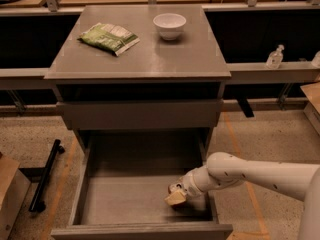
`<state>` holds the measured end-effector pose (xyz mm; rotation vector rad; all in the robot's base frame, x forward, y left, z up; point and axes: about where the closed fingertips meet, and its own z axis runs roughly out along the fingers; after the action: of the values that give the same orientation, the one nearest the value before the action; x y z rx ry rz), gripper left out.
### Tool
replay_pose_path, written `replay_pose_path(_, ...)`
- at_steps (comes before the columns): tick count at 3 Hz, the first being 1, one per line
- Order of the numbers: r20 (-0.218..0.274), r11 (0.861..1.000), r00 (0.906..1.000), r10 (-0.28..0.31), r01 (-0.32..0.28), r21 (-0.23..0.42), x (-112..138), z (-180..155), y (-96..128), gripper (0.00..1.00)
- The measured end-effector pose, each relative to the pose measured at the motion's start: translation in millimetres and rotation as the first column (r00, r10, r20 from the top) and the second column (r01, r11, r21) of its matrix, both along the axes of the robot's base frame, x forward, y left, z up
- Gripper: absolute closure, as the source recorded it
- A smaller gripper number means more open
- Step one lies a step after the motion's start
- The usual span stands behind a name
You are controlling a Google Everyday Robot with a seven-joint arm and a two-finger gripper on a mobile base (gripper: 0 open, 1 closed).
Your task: Pick coke can from middle drawer and place on counter
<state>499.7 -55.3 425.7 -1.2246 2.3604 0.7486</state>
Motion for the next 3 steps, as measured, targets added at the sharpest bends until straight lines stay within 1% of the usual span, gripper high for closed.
replay_pose_path(1, 0.097, 0.999, 0.9951, 0.014, -0.018, 0.036, 15, 62, -7, 0.95)
replay_pose_path(2, 0.190, 0.993, 0.9811, 0.038, -0.059, 0.105, 35, 143, -19, 1.00)
replay_pose_path(3, 0.296, 0.970, 0.9542, 0.046, -0.113, 0.214, 70, 264, -51, 1.00)
